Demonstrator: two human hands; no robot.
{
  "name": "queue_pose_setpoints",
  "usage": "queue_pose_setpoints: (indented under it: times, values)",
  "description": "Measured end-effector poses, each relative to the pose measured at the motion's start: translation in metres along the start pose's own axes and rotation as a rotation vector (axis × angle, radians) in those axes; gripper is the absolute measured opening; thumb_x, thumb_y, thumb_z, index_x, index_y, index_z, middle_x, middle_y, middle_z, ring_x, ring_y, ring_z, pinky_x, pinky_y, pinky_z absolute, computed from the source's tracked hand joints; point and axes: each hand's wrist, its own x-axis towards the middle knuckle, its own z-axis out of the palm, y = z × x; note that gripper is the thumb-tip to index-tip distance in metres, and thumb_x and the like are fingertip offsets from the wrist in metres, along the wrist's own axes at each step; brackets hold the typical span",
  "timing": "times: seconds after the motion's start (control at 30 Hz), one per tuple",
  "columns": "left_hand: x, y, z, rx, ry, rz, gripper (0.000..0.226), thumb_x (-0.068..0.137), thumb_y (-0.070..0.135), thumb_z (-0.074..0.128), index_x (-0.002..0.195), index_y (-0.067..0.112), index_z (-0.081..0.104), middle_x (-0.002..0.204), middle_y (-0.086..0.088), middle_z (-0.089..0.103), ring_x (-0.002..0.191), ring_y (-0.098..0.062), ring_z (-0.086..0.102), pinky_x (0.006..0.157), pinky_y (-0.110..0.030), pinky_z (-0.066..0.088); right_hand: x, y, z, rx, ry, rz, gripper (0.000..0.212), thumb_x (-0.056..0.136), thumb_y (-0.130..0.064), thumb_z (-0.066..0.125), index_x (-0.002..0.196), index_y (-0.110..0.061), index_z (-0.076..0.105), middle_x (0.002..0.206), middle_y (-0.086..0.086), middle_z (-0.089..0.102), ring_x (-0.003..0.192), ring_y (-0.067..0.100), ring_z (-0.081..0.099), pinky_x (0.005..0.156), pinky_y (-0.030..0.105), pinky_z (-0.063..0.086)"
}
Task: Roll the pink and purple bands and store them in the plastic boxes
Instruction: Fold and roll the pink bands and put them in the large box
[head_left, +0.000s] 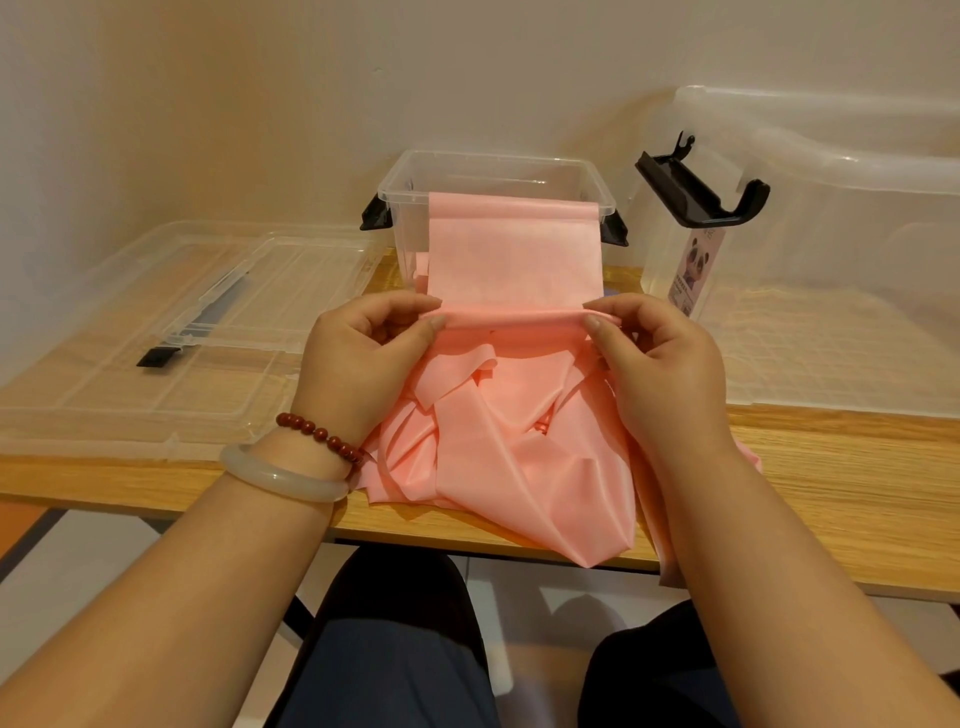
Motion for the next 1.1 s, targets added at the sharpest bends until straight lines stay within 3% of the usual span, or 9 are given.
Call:
queue_pose_setpoints:
  times: [0.17, 0.23, 0.37, 0.5, 0.6, 0.8, 0.97, 1.03, 1.1]
  values:
    - [0.002, -0.0005, 0.0007, 0.047, 0.003, 0.037, 0.01, 0.086, 0.022, 0.07, 0.085, 0.032, 0.07, 0.097, 0.004, 0.066, 0.083, -0.012, 0.063, 0.074, -0.02, 0.053, 0.0012, 0.0008, 0.0004, -0.022, 0.014, -0.032, 0.008, 0.092, -0.02, 0.066, 0.09, -0.027, 0.068, 0.099, -0.007, 0.064, 0.094, 0.01, 0.06, 0.082, 0.02, 0.049]
    - [0.0016, 0.0003, 0.0004, 0.048, -0.001, 0.036, 0.011, 0.086, 0.022, 0.069, 0.086, 0.033, 0.069, 0.096, 0.007, 0.067, 0.083, -0.007, 0.062, 0.071, -0.013, 0.05, 0.0, 0.0004, 0.0007, -0.006, -0.008, 0.008, 0.008, 0.093, -0.021, 0.064, 0.092, -0.029, 0.067, 0.094, -0.008, 0.066, 0.089, 0.011, 0.062, 0.08, 0.028, 0.052]
    - [0.0, 0.0007, 0.0004, 0.021, 0.008, 0.01, 0.012, 0.088, 0.022, 0.068, 0.087, 0.034, 0.069, 0.08, 0.014, 0.066, 0.072, -0.001, 0.06, 0.061, -0.01, 0.046, -0.0013, -0.0016, 0.0, -0.013, -0.026, -0.001, 0.014, 0.094, -0.022, 0.061, 0.098, -0.035, 0.061, 0.089, -0.006, 0.065, 0.085, 0.012, 0.062, 0.074, 0.028, 0.052]
    - [-0.0005, 0.0007, 0.0004, -0.059, 0.0, -0.021, 0.012, 0.089, 0.016, 0.067, 0.097, 0.024, 0.07, 0.07, 0.008, 0.064, 0.058, -0.003, 0.058, 0.056, -0.016, 0.049, -0.0024, -0.0035, -0.0007, 0.005, -0.048, 0.02, 0.01, 0.092, -0.022, 0.065, 0.094, -0.032, 0.066, 0.091, -0.01, 0.065, 0.085, 0.01, 0.062, 0.078, 0.029, 0.053]
    - [-0.0014, 0.0023, 0.0, -0.093, 0.002, -0.038, 0.011, 0.088, 0.016, 0.068, 0.092, 0.025, 0.073, 0.065, 0.009, 0.067, 0.058, -0.004, 0.06, 0.057, -0.015, 0.05, -0.0032, -0.0024, -0.0006, 0.001, -0.079, 0.043, 0.017, 0.086, -0.025, 0.072, 0.098, -0.035, 0.064, 0.095, -0.012, 0.065, 0.087, 0.006, 0.063, 0.079, 0.023, 0.054]
    - [-0.0017, 0.001, -0.0008, -0.03, -0.053, -0.006, 0.024, 0.083, 0.014, 0.072, 0.103, 0.027, 0.069, 0.098, 0.007, 0.069, 0.089, -0.007, 0.066, 0.079, -0.019, 0.055, -0.0007, -0.0003, -0.0007, -0.007, -0.024, 0.015, 0.012, 0.091, -0.021, 0.066, 0.093, -0.032, 0.069, 0.091, -0.019, 0.064, 0.084, -0.008, 0.056, 0.074, 0.01, 0.046]
    - [-0.0003, -0.0001, -0.0019, -0.031, -0.044, 0.024, 0.017, 0.087, 0.011, 0.068, 0.097, 0.025, 0.069, 0.084, 0.003, 0.068, 0.073, -0.005, 0.065, 0.069, -0.018, 0.054, 0.0007, -0.0017, 0.0003, -0.059, -0.021, -0.042, 0.011, 0.091, -0.02, 0.067, 0.086, -0.03, 0.069, 0.102, -0.004, 0.057, 0.088, -0.012, 0.051, 0.074, -0.001, 0.035]
    - [-0.0004, 0.0002, -0.0012, -0.029, -0.043, 0.034, 0.013, 0.088, 0.013, 0.067, 0.093, 0.024, 0.07, 0.081, 0.004, 0.068, 0.067, -0.003, 0.063, 0.065, -0.016, 0.052, 0.001, -0.0014, 0.0006, -0.052, -0.009, -0.074, 0.011, 0.09, -0.017, 0.068, 0.084, -0.026, 0.069, 0.104, -0.003, 0.059, 0.093, -0.005, 0.053, 0.077, 0.003, 0.039]
    - [-0.0002, -0.0001, -0.0006, 0.003, -0.042, 0.046, 0.012, 0.089, 0.017, 0.066, 0.089, 0.029, 0.068, 0.083, 0.004, 0.067, 0.068, -0.004, 0.062, 0.064, -0.016, 0.052, 0.0004, -0.0001, 0.0005, -0.029, -0.015, -0.066, 0.01, 0.091, -0.017, 0.066, 0.089, -0.026, 0.068, 0.101, -0.006, 0.063, 0.091, 0.002, 0.058, 0.08, 0.018, 0.049]
